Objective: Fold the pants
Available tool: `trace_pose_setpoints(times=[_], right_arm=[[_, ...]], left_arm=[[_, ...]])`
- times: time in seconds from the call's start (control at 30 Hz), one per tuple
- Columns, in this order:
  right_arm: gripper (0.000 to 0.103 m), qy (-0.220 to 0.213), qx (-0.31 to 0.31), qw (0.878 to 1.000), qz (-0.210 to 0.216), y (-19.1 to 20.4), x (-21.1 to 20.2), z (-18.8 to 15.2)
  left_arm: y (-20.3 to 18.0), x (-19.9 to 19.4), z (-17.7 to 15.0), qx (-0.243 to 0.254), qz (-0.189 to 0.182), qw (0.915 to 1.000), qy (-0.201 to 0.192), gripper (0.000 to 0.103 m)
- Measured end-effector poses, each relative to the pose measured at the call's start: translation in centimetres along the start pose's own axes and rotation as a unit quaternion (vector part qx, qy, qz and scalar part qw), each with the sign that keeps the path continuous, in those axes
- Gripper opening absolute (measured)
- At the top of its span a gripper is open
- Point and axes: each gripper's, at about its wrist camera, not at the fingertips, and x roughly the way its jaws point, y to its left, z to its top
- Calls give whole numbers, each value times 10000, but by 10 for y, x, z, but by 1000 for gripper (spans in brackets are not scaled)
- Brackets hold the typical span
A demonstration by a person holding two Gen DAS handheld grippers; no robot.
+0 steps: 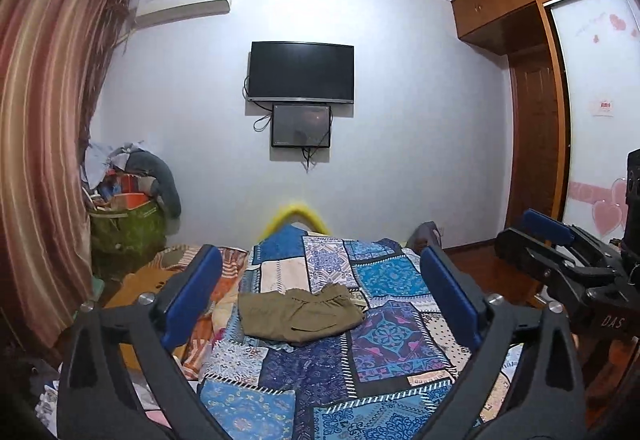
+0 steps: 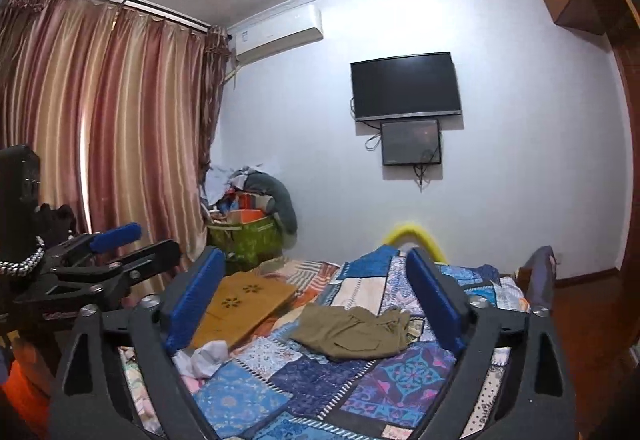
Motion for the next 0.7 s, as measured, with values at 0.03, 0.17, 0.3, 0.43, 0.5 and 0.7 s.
trace_pose_setpoints(times=[0.03, 0.17, 0.3, 0.43, 0.5, 0.7], right_arm=[[103, -23, 13, 10000, -27, 0, -2, -1], [103, -11, -19, 10000, -88, 2, -4, -1], [103, 37, 0, 10000, -58, 1, -6, -2], [103, 52, -10, 10000, -74, 2, -9, -2], [103, 66, 9, 10000, -72, 1, -9, 0], [103, 83, 21, 9999, -96, 0, -12, 2]], left_arm=[[0, 0, -1, -6, -25, 10000, 10, 102], [0, -2, -2, 4, -11, 10000, 6, 102], [-2, -2, -3, 23, 18, 10000, 10, 102], [-1, 0, -4, 28, 23, 10000, 48, 102], [-1, 0, -5, 41, 38, 10000, 59, 102], [-2, 1, -6, 58, 36, 10000, 72, 102]])
